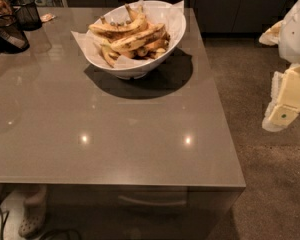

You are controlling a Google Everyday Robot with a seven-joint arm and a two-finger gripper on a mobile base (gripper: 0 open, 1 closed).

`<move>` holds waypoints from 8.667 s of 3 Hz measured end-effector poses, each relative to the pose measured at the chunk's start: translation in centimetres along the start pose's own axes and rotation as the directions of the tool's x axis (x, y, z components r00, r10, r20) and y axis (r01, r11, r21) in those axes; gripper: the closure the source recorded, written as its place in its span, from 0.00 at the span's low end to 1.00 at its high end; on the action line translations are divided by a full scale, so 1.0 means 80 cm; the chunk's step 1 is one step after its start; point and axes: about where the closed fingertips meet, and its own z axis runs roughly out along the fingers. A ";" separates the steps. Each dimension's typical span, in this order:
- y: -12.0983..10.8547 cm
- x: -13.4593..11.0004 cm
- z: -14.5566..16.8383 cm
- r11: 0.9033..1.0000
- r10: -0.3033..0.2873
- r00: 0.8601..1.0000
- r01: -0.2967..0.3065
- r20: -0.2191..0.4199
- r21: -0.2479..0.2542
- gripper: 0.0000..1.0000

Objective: Pick banana from white bowl

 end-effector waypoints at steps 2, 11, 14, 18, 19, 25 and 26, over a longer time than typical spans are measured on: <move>-0.022 -0.015 0.001 1.000 0.010 1.000 -0.010 0.016 -0.006 0.00; -0.173 -0.219 0.025 0.927 -0.368 0.928 0.362 0.055 0.096 0.00; -0.206 -0.319 0.062 0.856 -0.516 0.855 0.511 0.057 0.079 0.27; -0.218 -0.328 0.134 0.864 -0.501 0.863 0.503 0.065 -0.017 0.37; -0.223 -0.321 0.148 0.869 -0.491 0.869 0.494 0.057 -0.034 0.42; -0.236 -0.302 0.184 0.882 -0.468 0.884 0.468 0.023 -0.053 1.00; -0.233 -0.286 0.153 0.913 -0.407 0.913 0.407 0.041 0.000 1.00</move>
Offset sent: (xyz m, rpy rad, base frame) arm 0.0482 0.0162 0.0129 0.0492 0.0318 -0.0131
